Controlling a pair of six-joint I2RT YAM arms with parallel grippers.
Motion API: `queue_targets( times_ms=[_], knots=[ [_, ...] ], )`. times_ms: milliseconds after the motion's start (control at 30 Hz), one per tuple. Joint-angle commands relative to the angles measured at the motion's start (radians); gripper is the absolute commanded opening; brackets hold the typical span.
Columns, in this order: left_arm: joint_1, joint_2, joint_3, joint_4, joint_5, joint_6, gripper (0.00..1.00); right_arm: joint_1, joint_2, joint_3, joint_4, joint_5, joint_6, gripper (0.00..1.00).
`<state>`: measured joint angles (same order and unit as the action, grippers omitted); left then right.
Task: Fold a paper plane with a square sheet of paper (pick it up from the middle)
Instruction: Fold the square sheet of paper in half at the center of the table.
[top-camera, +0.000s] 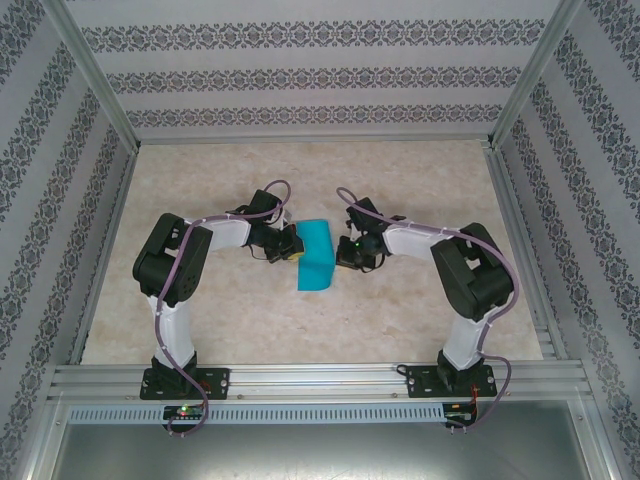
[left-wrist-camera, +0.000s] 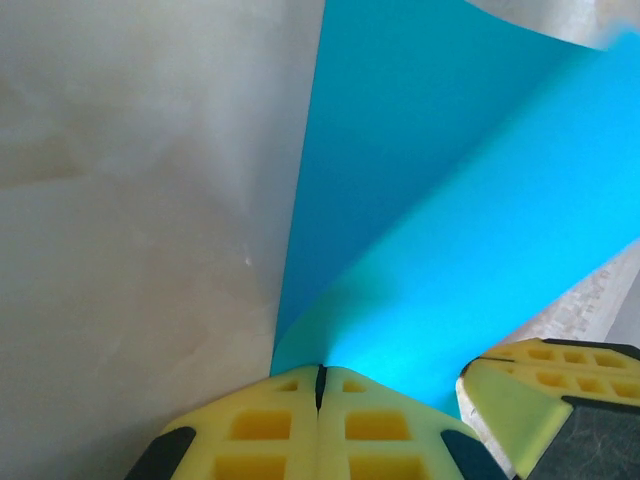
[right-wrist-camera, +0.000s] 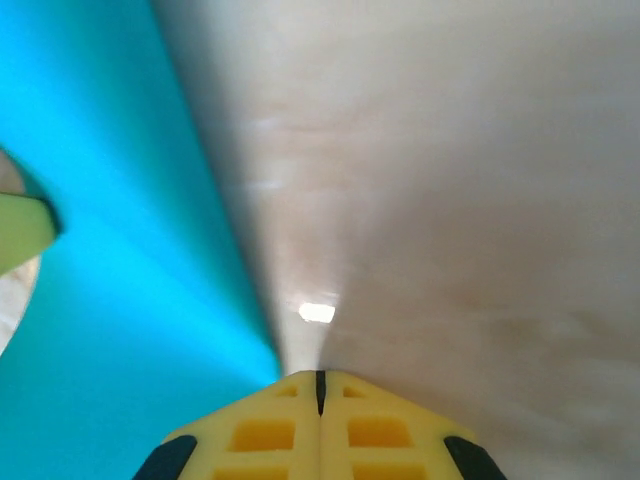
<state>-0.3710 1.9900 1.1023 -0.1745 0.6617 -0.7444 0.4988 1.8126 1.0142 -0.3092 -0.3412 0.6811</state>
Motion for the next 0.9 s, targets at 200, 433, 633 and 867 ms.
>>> queue_targets(
  times_ms=[200, 433, 633, 867],
  knots=[
    [0.009, 0.15, -0.113, -0.263, -0.245, 0.005, 0.0, 0.046, -0.066, 0.055, 0.074, 0.005, -0.005, 0.0],
    [0.007, 0.151, -0.109, -0.264, -0.241, 0.014, 0.0, 0.094, 0.117, 0.186, 0.125, -0.085, 0.001, 0.0],
    [0.006, 0.151, -0.112, -0.268, -0.243, 0.017, 0.0, 0.066, 0.142, 0.137, 0.144, -0.082, -0.004, 0.0],
    [0.008, 0.155, -0.125, -0.273, -0.255, 0.01, 0.0, -0.039, 0.068, -0.029, 0.13, -0.041, -0.049, 0.0]
  ],
)
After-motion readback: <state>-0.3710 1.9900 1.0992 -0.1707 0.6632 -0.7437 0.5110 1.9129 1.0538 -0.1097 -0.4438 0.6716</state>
